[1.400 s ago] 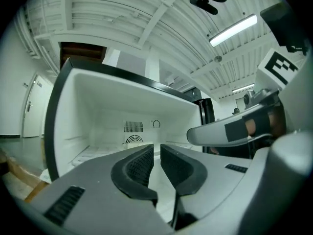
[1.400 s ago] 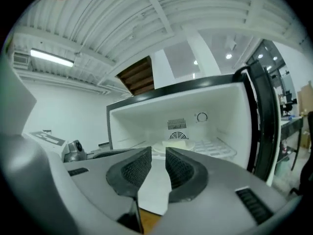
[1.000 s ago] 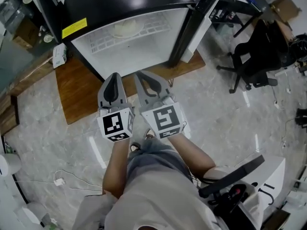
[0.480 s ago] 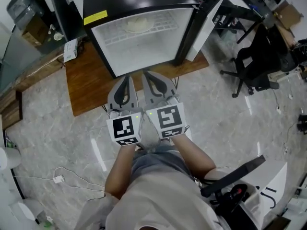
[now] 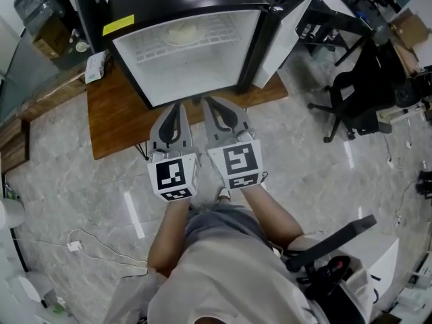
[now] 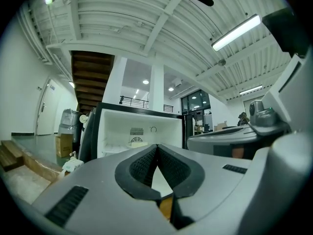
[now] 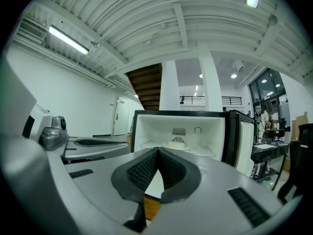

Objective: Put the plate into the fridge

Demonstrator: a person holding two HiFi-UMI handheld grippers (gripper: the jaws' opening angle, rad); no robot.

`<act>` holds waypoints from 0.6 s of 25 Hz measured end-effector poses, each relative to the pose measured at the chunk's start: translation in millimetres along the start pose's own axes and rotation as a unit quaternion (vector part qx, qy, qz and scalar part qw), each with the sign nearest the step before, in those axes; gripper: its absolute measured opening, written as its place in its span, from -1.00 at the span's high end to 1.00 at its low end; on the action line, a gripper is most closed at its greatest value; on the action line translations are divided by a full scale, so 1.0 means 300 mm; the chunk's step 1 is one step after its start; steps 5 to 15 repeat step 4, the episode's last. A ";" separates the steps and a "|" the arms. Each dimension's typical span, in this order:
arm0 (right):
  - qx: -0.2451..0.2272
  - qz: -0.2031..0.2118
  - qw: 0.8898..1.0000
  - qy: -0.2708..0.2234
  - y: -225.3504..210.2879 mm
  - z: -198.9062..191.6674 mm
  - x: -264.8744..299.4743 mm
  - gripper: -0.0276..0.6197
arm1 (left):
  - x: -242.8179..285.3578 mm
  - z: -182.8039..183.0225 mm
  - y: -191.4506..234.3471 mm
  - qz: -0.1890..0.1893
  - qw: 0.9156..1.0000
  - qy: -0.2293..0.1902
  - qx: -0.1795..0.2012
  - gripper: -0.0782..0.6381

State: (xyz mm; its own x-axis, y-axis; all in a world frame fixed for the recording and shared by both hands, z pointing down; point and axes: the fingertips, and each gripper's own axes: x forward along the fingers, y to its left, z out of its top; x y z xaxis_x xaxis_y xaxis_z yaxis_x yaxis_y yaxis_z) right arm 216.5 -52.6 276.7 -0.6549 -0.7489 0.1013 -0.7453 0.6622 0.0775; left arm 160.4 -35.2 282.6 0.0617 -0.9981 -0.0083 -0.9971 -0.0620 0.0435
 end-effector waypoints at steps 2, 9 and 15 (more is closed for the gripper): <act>0.000 0.001 1.000 0.001 -0.022 -0.004 -0.012 0.87 | 0.007 -0.005 -0.018 0.004 1.000 0.001 0.001 0.73; 0.001 0.002 1.000 0.001 -0.045 -0.006 -0.024 0.87 | 0.014 -0.011 -0.033 0.008 1.000 0.004 0.000 0.73; 0.001 0.002 1.000 0.001 -0.045 -0.006 -0.024 0.87 | 0.014 -0.011 -0.033 0.008 1.000 0.004 0.000 0.73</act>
